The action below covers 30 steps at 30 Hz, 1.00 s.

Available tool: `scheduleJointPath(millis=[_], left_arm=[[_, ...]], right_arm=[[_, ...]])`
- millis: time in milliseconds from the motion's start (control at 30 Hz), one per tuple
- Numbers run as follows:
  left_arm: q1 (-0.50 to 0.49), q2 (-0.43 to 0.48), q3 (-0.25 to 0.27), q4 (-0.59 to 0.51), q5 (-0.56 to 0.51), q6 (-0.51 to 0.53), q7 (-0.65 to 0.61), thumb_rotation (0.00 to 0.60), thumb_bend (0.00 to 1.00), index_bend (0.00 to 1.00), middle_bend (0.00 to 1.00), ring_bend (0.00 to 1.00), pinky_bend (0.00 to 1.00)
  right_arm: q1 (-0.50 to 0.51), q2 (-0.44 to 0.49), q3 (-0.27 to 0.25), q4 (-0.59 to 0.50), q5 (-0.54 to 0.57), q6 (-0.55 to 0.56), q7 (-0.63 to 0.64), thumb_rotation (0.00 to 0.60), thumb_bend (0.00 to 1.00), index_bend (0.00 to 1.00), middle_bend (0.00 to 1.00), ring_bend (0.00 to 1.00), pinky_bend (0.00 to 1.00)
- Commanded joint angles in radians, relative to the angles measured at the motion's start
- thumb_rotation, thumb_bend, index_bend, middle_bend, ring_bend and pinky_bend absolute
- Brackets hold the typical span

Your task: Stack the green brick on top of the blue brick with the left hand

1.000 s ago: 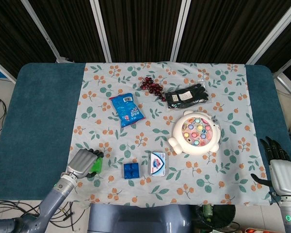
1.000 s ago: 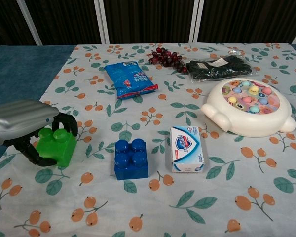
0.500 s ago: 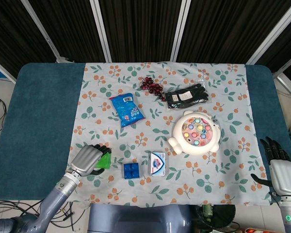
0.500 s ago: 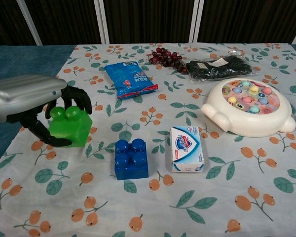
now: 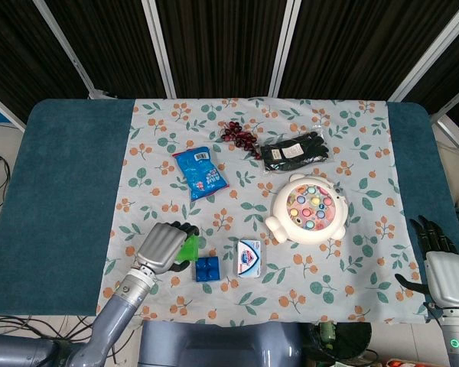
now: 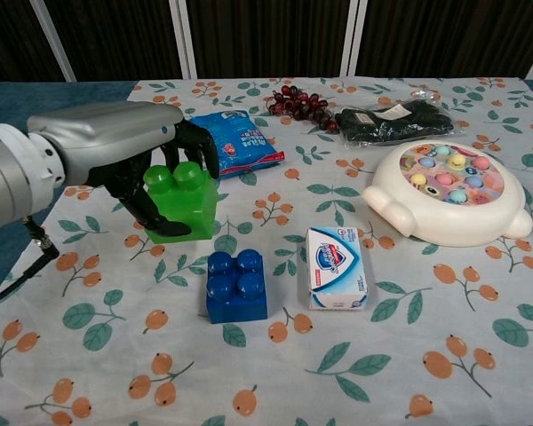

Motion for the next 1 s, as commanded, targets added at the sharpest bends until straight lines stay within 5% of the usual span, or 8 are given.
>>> scheduleJointPath(millis=[33, 367, 1000], left_arm=[[-0.029, -0.062, -0.012, -0.012, -0.055, 0.064, 0.064, 0.6, 0.42, 0.58, 0.53, 0.47, 0.55], [-0.054, -0.18, -0.011, 0.014, -0.1, 0.19, 0.149, 0.6, 0.42, 0.58, 0.54, 0.47, 0.55], [-0.065, -0.276, -0.033, 0.089, -0.129, 0.218, 0.112, 0.6, 0.42, 0.58, 0.54, 0.48, 0.56]], right_arm=[[0.0, 0.0, 0.001, -0.001, 0.002, -0.001, 0.003, 0.6, 0.1, 0.0, 0.0, 0.0, 0.19], [-0.001, 0.004, 0.0, -0.006, 0.001, 0.0, 0.009, 0.6, 0.1, 0.0, 0.0, 0.0, 0.19], [-0.001, 0.005, 0.0, -0.008, -0.001, 0.0, 0.009, 0.6, 0.1, 0.0, 0.0, 0.0, 0.19]])
